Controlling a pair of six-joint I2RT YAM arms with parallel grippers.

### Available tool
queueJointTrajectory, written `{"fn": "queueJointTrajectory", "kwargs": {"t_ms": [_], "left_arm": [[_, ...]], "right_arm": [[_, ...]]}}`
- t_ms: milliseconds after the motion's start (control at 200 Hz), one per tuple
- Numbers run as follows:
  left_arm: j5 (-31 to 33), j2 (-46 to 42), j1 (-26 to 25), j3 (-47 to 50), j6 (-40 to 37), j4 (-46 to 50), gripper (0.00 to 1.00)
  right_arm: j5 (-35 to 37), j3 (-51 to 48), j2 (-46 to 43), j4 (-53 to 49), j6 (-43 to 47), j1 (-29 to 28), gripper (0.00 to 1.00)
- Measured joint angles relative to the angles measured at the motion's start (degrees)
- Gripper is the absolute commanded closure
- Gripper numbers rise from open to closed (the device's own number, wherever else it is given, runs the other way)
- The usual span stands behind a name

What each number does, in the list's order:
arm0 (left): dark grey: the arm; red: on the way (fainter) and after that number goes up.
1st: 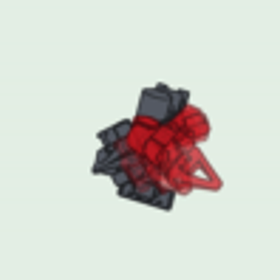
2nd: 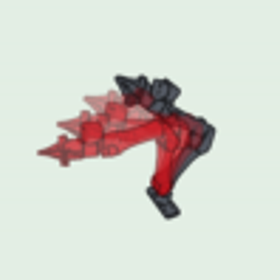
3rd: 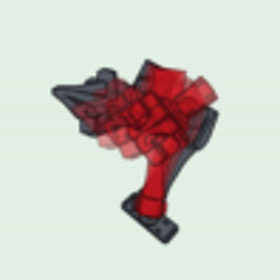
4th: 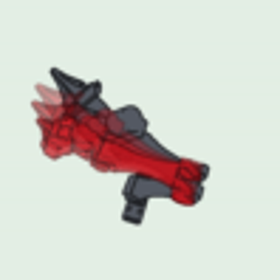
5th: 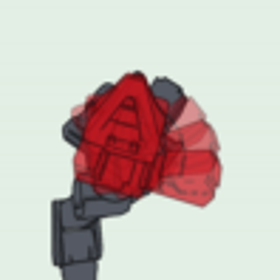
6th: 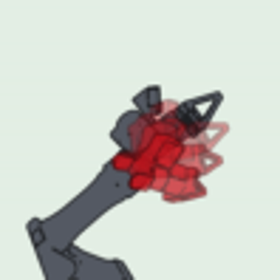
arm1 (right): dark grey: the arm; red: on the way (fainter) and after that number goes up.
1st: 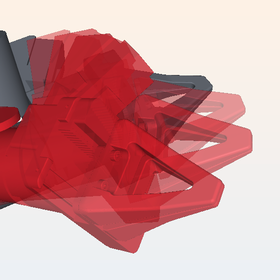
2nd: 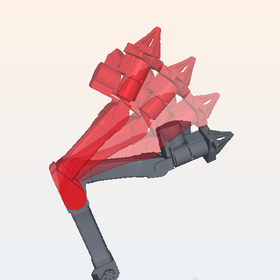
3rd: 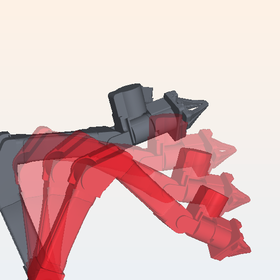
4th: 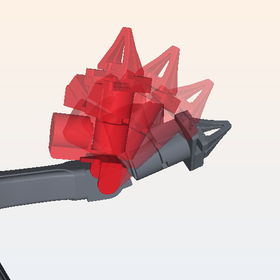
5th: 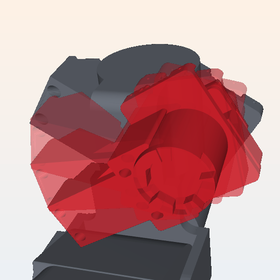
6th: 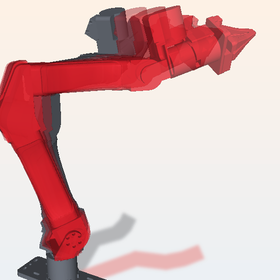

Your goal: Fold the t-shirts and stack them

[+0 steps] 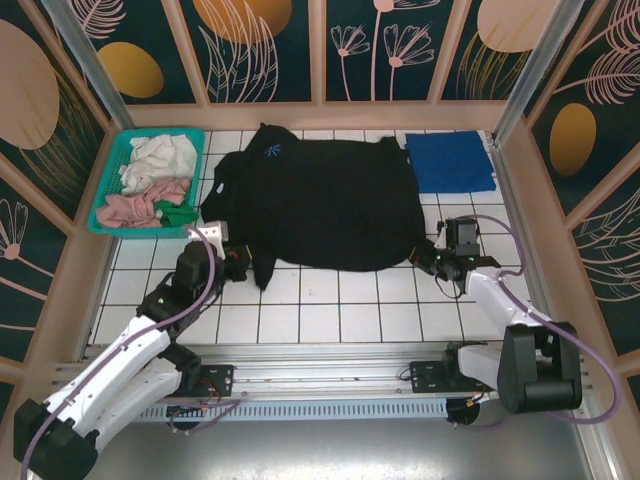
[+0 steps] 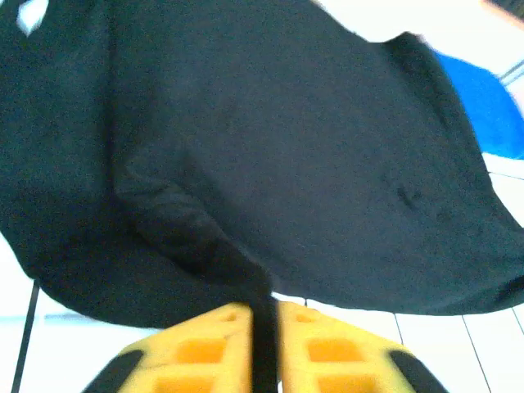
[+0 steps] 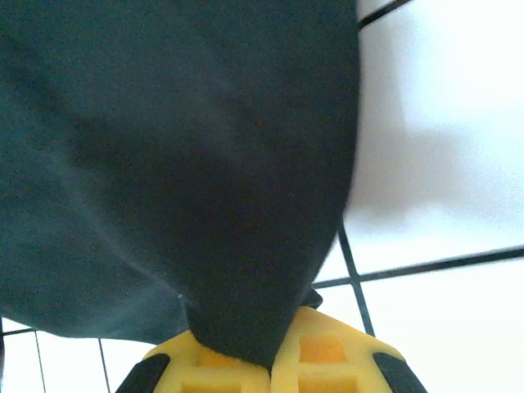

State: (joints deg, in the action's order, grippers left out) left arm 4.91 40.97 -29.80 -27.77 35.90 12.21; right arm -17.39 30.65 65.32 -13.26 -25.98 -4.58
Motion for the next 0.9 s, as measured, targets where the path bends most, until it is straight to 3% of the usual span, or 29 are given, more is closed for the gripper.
{"fn": "queueJointTrajectory", "kwargs": {"t_ms": [70, 115, 275, 375, 480, 560, 646, 791, 901], "left_arm": [[0.81, -3.30, 0.00, 0.04, 4.17, 3.06, 0.70], [1.73, -4.94, 0.00, -0.24, 5.73, 4.55, 0.68], [6.01, -6.03, 0.00, -3.41, 9.11, 9.77, 0.43], [7.76, -1.92, 0.00, -5.99, 8.35, 9.99, 0.39], [8.94, 8.22, 0.00, -9.81, 6.45, 7.89, 0.33], [9.97, 17.55, 0.00, -13.09, 3.98, 5.14, 0.27], [11.08, 26.29, 0.26, -16.90, 2.12, 2.82, 0.27], [10.60, 39.01, 3.67, -22.14, -0.04, -1.64, 0.29], [10.54, 45.24, 6.54, -22.56, -0.35, -3.06, 0.29]], "right_arm": [[1.84, 0.63, -1.90, -1.53, -0.17, 0.24, 0.76], [3.02, 1.64, -2.32, -2.91, -0.42, 0.37, 0.73], [6.91, 6.97, -3.23, -7.80, 0.28, 0.42, 0.58], [8.81, 11.45, -3.63, -8.31, 0.81, 0.42, 0.53], [11.52, 16.98, 0.20, -6.56, 2.10, 0.44, 0.52], [14.73, 21.42, 7.80, -2.40, 3.45, 0.87, 0.55], [17.22, 27.96, 19.17, 0.83, 4.72, 2.34, 0.64], [20.52, 46.90, 43.36, 1.38, 6.25, 5.38, 0.67], [22.40, 60.52, 56.63, -0.90, 6.60, 7.08, 0.70]]}}
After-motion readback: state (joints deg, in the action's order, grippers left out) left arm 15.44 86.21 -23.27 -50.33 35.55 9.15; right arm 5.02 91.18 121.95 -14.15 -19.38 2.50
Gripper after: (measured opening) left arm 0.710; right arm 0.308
